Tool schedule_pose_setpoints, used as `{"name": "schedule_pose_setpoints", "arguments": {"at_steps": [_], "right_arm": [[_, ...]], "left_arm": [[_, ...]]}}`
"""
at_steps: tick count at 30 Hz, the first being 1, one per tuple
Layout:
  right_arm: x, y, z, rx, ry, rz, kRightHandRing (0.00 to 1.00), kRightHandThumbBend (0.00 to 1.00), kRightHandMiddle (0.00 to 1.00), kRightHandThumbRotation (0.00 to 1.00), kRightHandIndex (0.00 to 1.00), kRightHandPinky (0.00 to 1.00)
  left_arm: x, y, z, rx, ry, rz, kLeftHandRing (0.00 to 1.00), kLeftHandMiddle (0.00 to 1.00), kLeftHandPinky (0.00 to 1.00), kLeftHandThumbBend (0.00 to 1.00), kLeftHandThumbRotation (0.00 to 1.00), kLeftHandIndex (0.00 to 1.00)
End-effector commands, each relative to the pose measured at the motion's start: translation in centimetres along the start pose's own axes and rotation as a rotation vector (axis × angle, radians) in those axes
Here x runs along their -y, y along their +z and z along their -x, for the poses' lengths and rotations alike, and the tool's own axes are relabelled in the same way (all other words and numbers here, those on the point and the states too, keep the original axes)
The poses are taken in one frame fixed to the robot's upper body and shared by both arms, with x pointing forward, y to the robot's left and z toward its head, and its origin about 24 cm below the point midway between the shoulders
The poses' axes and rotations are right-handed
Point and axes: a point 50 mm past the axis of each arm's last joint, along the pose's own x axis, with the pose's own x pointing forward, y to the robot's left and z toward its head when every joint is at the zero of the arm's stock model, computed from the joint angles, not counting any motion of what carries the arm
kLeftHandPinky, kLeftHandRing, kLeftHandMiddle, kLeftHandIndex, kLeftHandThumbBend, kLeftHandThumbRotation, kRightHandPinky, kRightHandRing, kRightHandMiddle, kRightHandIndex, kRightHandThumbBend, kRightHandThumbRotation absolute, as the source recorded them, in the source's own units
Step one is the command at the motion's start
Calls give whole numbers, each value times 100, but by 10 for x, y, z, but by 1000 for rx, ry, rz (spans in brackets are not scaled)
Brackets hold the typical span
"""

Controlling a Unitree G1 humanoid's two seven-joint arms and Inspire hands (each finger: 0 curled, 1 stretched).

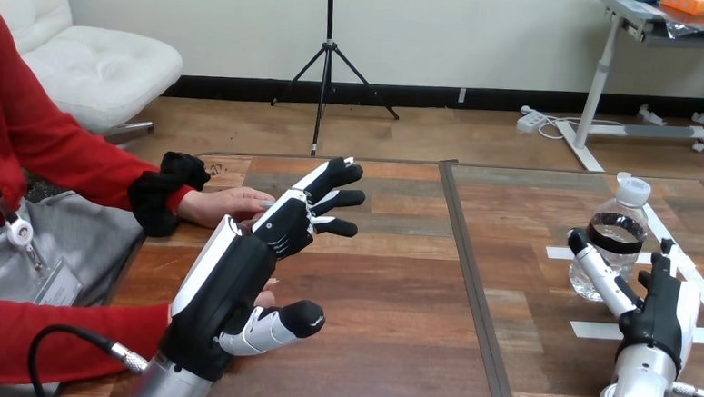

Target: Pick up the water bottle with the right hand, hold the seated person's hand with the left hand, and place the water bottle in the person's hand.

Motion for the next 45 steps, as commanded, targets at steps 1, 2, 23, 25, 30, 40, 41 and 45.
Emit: {"name": "schedule_pose_setpoints", "arguments": {"at_steps": [1, 2, 23, 25, 30, 40, 41, 45], "right_arm": [[-6, 35, -14, 77, 3, -27, 96, 100, 99, 53, 100, 88], [-6, 35, -14, 76, 3, -26, 96, 100, 98, 53, 100, 89], [-9, 39, -16, 71, 8, -6, 94, 100, 97, 56, 100, 87], [-9, 39, -16, 72, 12, -11, 94, 100, 97, 56, 100, 87], [-10, 40, -16, 65, 15, -9, 94, 100, 97, 55, 100, 86], [-11, 40, -17, 55, 28, -18, 93, 100, 96, 55, 100, 85], [-11, 40, -17, 55, 29, -17, 94, 100, 97, 55, 100, 85], [-11, 41, -17, 61, 38, -35, 94, 100, 97, 54, 100, 85]], "left_arm": [[-10, 6, -6, 51, 21, -31, 86, 92, 72, 100, 86, 91], [-11, 7, -6, 52, 20, -32, 86, 92, 72, 100, 86, 91], [-13, 8, -5, 53, 23, -25, 85, 91, 72, 100, 86, 90], [-13, 7, -5, 53, 23, -25, 85, 91, 72, 100, 86, 90], [-14, 8, -4, 50, 21, -27, 85, 91, 72, 100, 86, 90], [-14, 8, -2, 48, 28, -15, 85, 91, 73, 100, 86, 90], [-14, 8, -2, 48, 27, -14, 85, 91, 73, 100, 85, 90], [-15, 8, -2, 54, 27, -13, 85, 91, 73, 100, 85, 90]]}}
